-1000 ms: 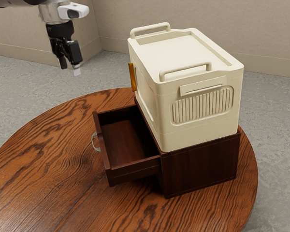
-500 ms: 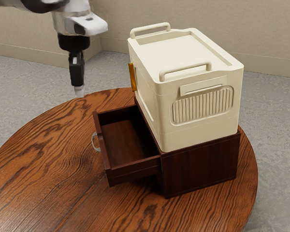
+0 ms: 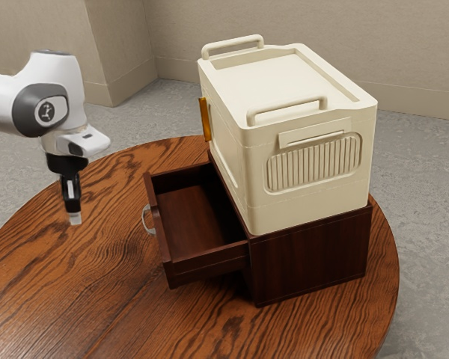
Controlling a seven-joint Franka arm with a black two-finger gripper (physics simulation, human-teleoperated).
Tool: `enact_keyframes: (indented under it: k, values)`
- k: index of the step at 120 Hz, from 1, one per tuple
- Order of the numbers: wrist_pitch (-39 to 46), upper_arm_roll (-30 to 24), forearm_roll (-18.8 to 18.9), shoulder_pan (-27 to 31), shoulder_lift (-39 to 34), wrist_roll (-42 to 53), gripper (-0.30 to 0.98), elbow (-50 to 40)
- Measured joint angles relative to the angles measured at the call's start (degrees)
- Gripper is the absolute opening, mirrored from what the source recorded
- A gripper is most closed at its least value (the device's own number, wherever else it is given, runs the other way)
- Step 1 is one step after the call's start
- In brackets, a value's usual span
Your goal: Push the drawer handle with one arm to close the drawer
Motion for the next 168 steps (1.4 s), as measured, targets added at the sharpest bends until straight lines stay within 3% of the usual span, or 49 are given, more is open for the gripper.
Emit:
enact_keyframes:
  k: [24, 47, 89, 168]
  values:
    - [9.8, 0.4, 0.3, -0.4, 7.0, 2.6, -0.09, 2.2]
    - [13.8, -0.2, -0.8, -1.3, 7.7, 4.5, -0.1, 2.0]
    - [15.5, -2.6, -4.3, -3.1, 8.1, 6.7, -0.1, 0.5]
    - [16.4, -3.3, -7.9, -4.1, 14.5, 7.7, -0.1, 6.7]
